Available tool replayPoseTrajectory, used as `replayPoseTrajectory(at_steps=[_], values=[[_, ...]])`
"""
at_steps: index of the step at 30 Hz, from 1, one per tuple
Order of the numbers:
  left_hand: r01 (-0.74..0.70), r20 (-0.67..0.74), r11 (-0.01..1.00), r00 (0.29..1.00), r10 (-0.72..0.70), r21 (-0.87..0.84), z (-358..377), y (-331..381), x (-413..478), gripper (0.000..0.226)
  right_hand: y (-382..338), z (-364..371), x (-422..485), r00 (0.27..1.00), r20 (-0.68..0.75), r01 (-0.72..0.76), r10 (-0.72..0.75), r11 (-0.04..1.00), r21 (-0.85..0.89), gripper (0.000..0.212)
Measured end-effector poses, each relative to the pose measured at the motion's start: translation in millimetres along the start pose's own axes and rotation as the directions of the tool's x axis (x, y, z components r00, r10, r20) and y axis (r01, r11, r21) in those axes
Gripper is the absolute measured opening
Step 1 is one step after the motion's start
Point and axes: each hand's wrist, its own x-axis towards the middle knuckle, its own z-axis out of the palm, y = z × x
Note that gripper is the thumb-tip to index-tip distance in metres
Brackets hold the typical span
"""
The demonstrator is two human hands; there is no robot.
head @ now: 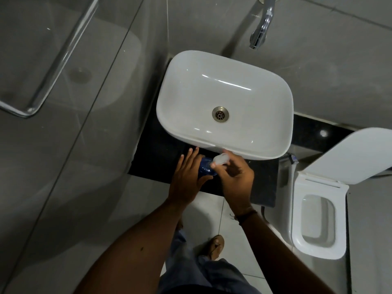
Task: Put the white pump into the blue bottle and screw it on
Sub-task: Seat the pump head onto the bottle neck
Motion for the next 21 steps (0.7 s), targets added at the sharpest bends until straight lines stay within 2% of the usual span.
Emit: replayPoseTrajectory(at_steps=[2,5,10,21], values=[[-0.002,0.017,1.000,1.000,0.002,0.006,0.1,-0.6,0.0,0.084,9.6,2.5,1.6,0.994,0.098,0.054,-0.040,0.988,-0.147,0.041],[0.006,0.020,1.000,1.000,-0.006,-0.008,0.1,0.0,0.3,0.091,22.3,4.2,4.5,0.980,0.188,0.120,-0.060,0.938,-0.326,0.035],[0.011,0.015,1.000,1.000,-0.011,0.002,-1.8,1.9,1.0,0.091,25.8,3.6,13.0,0.961,0.272,0.161,-0.055,0.909,-0.385,0.024],[-0.002,0.020,1.000,1.000,0.001,0.026,-1.6,0.2,0.6,0.087,18.0,-1.3,28.3,0.914,0.405,0.182,0.016,0.876,-0.447,0.022]])
